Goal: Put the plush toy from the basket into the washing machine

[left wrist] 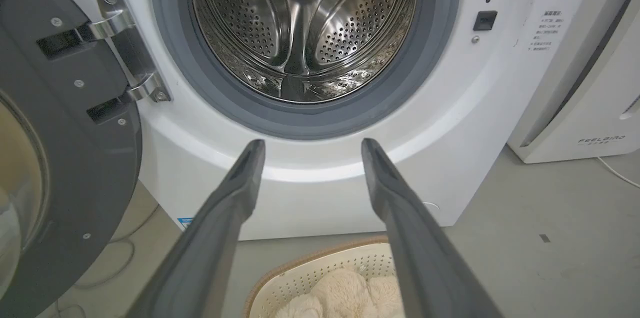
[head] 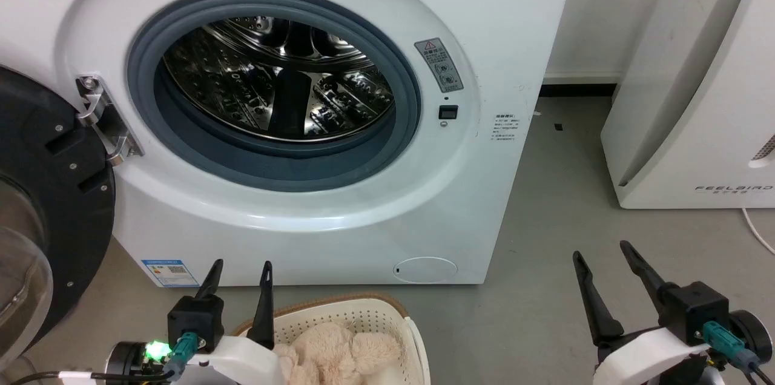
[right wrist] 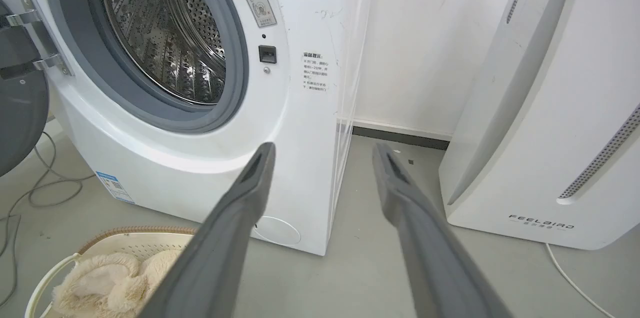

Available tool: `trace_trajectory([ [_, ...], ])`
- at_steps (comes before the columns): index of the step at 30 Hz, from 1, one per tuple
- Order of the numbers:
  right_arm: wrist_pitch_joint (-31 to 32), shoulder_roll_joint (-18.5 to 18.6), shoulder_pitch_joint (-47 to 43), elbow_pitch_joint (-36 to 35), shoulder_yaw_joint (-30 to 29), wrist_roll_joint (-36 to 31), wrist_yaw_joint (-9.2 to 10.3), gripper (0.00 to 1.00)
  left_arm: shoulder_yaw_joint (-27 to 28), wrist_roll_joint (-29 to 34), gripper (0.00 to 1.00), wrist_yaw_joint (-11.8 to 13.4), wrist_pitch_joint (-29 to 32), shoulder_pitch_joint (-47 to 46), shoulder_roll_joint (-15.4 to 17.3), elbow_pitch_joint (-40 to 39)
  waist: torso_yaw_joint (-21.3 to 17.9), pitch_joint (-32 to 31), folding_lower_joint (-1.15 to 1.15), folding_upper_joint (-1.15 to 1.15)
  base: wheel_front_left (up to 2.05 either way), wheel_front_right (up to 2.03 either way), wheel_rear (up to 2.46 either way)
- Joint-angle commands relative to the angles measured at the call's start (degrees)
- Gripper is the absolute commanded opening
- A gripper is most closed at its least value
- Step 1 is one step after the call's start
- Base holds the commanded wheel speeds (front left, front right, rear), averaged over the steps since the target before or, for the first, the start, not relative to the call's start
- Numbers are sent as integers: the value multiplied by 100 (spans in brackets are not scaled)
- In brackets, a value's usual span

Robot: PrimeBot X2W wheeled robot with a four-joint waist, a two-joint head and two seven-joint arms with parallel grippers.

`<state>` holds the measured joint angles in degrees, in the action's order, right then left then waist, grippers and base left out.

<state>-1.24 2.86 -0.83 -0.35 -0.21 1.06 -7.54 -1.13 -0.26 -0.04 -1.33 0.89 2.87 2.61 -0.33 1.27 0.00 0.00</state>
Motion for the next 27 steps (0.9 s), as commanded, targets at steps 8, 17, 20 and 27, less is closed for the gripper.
trace_trajectory([
  [8,-163,0,70,-68,-53,-21,1,100,-96,-82,100,-64,-139,-198,21,401,-41,190,0,0,0,0,0],
  [17,-294,0,171,-146,-67,4,1,100,-182,-166,100,-124,-205,-486,60,1015,-104,492,0,0,0,0,0],
  [20,-318,0,193,-164,-79,10,2,100,-206,-177,100,-140,-203,-554,74,1148,-118,556,0,0,0,0,0],
  [27,-402,0,273,-201,-104,50,2,100,-290,-228,100,-195,-172,-811,133,1657,-183,799,0,0,0,0,0],
])
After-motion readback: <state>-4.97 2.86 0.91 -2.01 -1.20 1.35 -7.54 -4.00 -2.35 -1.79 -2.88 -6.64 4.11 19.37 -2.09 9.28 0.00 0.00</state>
